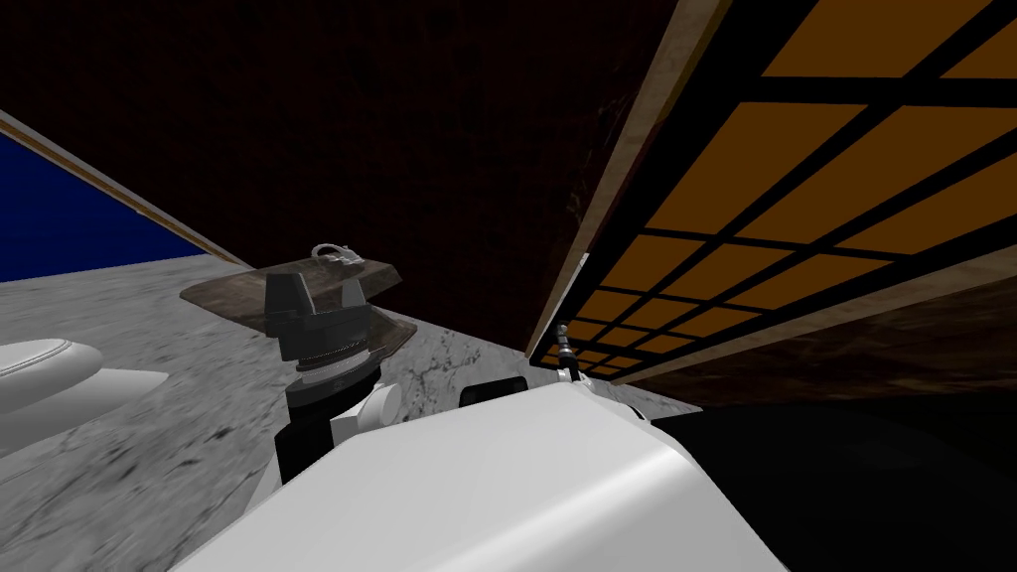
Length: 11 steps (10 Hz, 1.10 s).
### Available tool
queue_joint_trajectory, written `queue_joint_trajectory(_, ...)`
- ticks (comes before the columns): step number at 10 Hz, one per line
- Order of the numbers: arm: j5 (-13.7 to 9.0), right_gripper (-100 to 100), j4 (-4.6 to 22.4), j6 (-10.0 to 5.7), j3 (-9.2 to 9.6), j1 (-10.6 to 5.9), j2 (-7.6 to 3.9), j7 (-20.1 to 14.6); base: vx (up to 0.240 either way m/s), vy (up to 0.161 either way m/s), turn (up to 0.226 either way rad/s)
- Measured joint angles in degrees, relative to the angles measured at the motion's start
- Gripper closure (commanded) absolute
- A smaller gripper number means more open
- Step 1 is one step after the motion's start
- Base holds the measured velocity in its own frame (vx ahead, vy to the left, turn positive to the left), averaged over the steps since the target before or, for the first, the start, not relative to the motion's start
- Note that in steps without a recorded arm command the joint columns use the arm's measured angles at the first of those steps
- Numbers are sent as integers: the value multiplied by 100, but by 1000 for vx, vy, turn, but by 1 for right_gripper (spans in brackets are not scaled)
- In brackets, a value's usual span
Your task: Pull the door open
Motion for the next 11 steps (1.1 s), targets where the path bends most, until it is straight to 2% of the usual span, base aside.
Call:
queue_joint_trajectory(2, -15, 100, 93, -47, -9, -43, 27, -17, 2, 0, -3)
queue_joint_trajectory(3, -6, 100, -41, 22, 4, 40, 60, -32, 0, 0, 0)
queue_joint_trajectory(4, 22, 100, -558, 292, 44, 256, 172, -74, -6, 2, -18)
queue_joint_trajectory(5, 4, 100, -274, 190, 26, 105, 98, -63, -14, 2, 73)
queue_joint_trajectory(6, -35, 100, -264, 89, 38, 159, 91, -169, -35, -22, 106)
queue_joint_trajectory(7, -88, 100, -357, 115, 70, 215, 101, -335, -36, -15, 41)
queue_joint_trajectory(8, -120, 100, -264, 118, 79, 138, 71, -459, -43, 12, 67)
queue_joint_trajectory(9, -185, 100, 29, 21, 71, -27, -15, -584, -31, 8, 34)
queue_joint_trajectory(10, -186, 100, -470, 240, 112, 214, 99, -724, -16, -2, -11)
queue_joint_trajectory(11, -195, 100, -357, 239, 122, 148, 56, -791, -34, -10, 70)
